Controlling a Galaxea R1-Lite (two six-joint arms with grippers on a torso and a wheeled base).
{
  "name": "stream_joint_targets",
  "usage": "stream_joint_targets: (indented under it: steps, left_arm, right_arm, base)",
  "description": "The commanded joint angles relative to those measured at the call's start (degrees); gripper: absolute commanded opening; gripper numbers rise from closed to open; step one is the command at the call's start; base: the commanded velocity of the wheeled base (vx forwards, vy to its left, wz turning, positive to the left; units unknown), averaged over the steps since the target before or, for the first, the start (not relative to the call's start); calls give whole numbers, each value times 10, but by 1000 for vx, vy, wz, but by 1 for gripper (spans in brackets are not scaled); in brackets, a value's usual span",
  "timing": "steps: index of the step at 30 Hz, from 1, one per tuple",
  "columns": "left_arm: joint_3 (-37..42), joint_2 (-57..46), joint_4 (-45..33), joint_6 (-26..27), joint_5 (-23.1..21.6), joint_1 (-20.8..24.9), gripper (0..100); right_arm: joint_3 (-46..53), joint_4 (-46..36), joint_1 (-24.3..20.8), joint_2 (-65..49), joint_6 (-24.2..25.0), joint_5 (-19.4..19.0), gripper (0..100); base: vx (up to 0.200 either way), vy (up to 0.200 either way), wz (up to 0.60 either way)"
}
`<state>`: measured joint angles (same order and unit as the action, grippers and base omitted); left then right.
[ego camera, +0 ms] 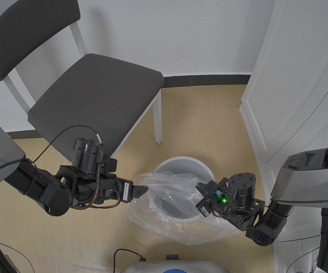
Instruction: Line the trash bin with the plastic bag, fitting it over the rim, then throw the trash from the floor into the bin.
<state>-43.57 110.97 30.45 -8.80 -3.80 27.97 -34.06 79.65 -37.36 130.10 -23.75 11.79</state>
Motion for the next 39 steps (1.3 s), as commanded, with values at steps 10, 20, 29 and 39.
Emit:
stream_joint_targets:
  steps: [10, 20, 29, 39]
  left_arm:
    - [119, -152, 0, 8, -149, -29, 100]
    - [169, -233, 0, 77, -268, -59, 100]
    - [190, -300, -6, 76, -266, -54, 100]
    - [199, -307, -1, 76, -234, -50, 100]
  right_arm:
    - [-247, -205, 52, 9, 46, 3, 0]
    - [-366, -261, 66, 74, 59, 18, 0]
    - [-446, -276, 63, 126, 65, 31, 0]
    - [-590, -310, 68, 204, 66, 32, 0]
  base:
    - [0, 0, 0]
    - [0, 0, 0]
    - [0, 0, 0]
    - [0, 0, 0]
